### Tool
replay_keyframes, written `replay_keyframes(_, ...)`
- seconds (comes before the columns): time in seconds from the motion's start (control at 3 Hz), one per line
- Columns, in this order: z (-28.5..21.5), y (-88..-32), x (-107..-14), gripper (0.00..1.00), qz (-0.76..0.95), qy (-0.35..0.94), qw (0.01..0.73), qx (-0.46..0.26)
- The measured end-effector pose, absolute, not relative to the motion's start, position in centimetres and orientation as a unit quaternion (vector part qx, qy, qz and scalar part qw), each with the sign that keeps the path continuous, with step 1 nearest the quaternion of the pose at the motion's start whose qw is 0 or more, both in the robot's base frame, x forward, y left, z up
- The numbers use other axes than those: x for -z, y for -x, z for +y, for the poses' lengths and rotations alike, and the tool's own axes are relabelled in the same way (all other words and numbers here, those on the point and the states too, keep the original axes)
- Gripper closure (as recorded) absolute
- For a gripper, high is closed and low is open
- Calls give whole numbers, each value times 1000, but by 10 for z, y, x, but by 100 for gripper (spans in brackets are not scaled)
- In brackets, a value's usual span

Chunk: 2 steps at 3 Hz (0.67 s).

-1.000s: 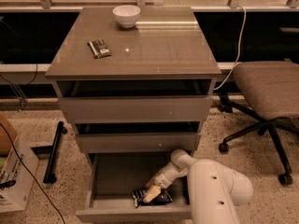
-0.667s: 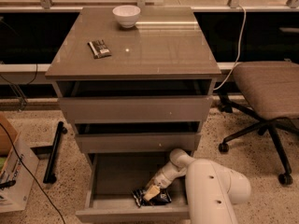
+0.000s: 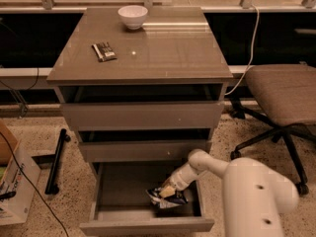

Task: Pick blue chip bag from bottom drawer and place on counter

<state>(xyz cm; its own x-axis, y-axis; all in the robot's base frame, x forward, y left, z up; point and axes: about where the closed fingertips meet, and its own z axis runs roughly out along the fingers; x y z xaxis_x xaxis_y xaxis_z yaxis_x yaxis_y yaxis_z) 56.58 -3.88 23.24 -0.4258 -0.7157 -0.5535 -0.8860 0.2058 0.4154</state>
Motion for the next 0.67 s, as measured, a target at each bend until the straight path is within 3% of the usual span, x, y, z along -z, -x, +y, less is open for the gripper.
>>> replay_keyframes(0.33,-71,-580,-302,100,795,496,174,-303)
replay_keyframes(0.67,-86,-546,-371,100,794,491,182,-308)
